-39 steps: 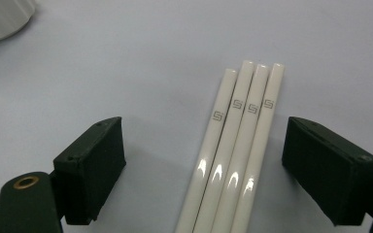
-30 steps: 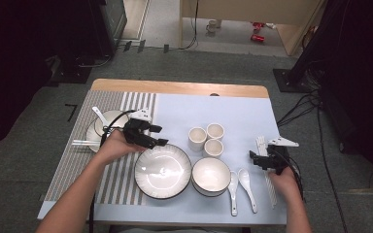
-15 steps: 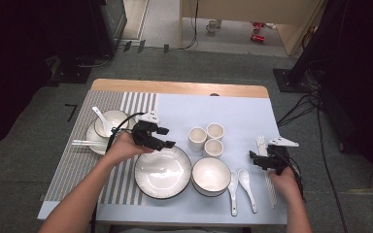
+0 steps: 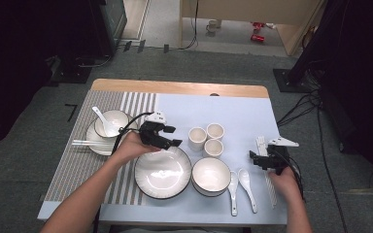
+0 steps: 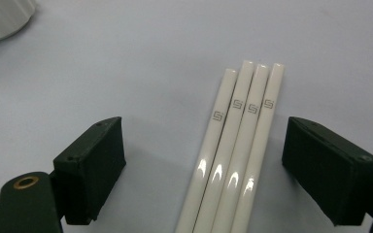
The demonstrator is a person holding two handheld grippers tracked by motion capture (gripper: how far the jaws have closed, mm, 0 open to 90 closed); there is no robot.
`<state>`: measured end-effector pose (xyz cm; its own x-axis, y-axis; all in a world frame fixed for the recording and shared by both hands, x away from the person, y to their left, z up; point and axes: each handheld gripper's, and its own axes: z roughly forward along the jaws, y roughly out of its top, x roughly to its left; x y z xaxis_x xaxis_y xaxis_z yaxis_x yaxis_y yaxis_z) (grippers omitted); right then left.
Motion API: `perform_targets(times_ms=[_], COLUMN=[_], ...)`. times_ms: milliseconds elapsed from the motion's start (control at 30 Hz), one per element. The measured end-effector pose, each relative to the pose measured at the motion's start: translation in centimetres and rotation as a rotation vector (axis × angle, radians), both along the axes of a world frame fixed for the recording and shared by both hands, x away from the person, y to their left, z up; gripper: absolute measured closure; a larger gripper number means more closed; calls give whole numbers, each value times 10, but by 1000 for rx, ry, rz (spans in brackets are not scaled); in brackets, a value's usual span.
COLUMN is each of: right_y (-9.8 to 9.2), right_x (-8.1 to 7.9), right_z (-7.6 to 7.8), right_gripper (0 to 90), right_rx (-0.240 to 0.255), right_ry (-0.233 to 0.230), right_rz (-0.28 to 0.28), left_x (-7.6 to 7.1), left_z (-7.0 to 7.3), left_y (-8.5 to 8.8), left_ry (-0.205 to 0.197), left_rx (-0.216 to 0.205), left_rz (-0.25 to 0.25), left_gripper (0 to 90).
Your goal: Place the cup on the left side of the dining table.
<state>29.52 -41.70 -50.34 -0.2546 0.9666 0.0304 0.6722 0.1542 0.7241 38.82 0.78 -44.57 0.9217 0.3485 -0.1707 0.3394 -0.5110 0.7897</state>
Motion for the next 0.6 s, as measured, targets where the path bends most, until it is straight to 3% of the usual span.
perform_targets(times_ms=[67,167,600], right_y=[0,0,0], right_x=[0,0,0], right_z=[0,0,0], right_gripper=[152,152,152], right_rx=[0,0,-4], right_ry=[0,0,-3], right_rz=[0,0,0], left_x=[0,3,3], left_z=[0,0,-5], left_y=[-2,-8,-20], left_ry=[-1,0,-16], left_rx=[-4,-45,-28], left_rz=[-2,9,-3], left_gripper=[358,360,363])
